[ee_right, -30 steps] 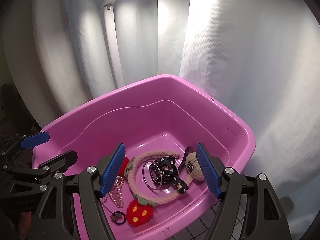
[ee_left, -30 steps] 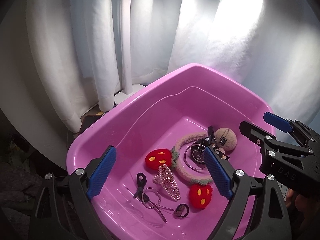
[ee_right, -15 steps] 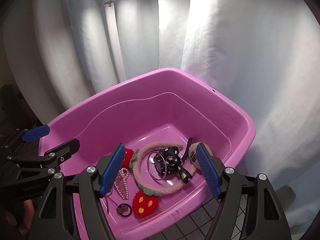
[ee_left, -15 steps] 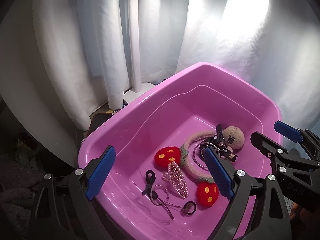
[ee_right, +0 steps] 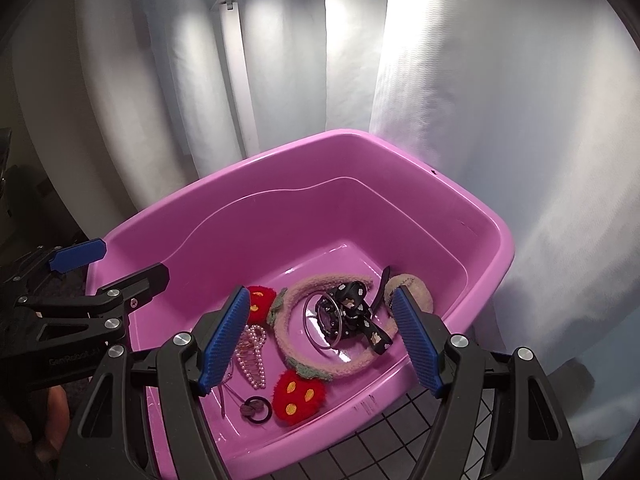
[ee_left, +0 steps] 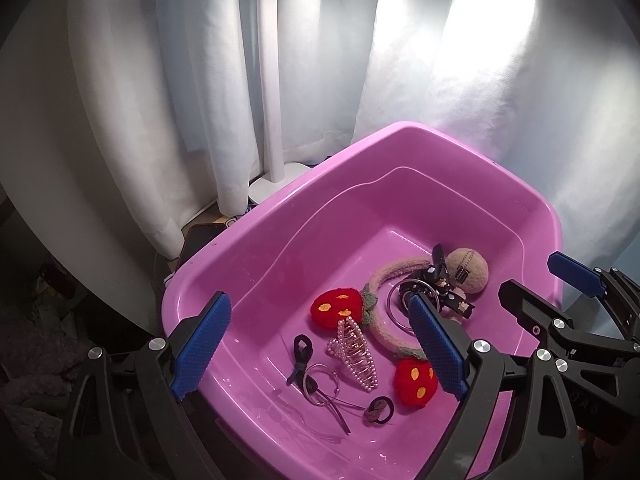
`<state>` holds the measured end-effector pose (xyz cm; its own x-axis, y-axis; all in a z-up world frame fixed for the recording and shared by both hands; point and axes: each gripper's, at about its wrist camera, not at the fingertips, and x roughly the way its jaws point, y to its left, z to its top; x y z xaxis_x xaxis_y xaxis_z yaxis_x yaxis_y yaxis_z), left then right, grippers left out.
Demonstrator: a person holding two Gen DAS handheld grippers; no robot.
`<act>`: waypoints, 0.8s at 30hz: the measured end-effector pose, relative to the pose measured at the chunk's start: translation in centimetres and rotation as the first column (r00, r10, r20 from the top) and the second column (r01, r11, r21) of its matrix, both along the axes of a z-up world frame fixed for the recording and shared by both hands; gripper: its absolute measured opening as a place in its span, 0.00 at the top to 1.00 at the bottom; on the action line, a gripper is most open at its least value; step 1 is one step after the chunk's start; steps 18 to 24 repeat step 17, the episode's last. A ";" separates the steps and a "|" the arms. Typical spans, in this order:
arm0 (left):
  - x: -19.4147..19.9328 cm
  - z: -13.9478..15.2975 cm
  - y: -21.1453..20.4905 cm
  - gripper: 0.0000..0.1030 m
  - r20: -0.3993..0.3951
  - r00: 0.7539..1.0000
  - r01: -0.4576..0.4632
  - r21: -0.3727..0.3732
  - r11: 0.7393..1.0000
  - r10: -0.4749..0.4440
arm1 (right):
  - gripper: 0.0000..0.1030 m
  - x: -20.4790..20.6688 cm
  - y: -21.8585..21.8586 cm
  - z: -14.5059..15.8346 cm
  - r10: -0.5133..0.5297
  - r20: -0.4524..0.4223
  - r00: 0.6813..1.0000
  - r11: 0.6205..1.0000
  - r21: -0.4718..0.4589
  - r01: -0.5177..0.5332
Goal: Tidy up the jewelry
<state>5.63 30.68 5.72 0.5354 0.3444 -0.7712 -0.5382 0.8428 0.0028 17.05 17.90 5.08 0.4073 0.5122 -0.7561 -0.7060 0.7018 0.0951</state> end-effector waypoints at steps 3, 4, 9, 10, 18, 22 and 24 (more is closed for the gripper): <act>-0.1 0.0 0.1 0.14 0.002 1.000 -0.002 -0.003 1.000 0.002 | 0.32 0.0 0.0 0.0 0.000 0.000 1.000 1.000 0.001 0.000; -0.1 0.0 0.1 0.14 0.002 1.000 -0.002 -0.003 1.000 0.002 | 0.32 -0.1 -0.1 0.1 0.000 0.000 1.000 1.000 0.002 0.000; -0.3 0.1 0.2 0.14 0.005 1.000 -0.009 -0.010 1.000 0.009 | 0.32 -0.3 0.0 0.0 0.004 -0.003 1.000 1.000 0.003 -0.004; -0.4 0.1 0.3 0.14 0.006 1.000 -0.012 -0.015 1.000 0.012 | 0.32 -0.3 0.0 0.1 0.004 -0.004 1.000 1.000 0.003 -0.004; -0.7 0.3 0.5 0.14 0.012 1.000 -0.020 -0.028 0.999 0.020 | 0.32 -0.3 -0.1 0.1 0.005 -0.003 1.000 1.000 0.006 -0.005; -0.7 0.3 0.5 0.14 0.012 1.000 -0.020 -0.028 0.999 0.020 | 0.32 -0.3 -0.1 0.1 0.005 -0.003 1.000 1.000 0.006 -0.005; -0.7 0.3 0.5 0.14 0.012 1.000 -0.020 -0.028 0.999 0.020 | 0.32 -0.3 -0.1 0.1 0.005 -0.003 1.000 1.000 0.006 -0.005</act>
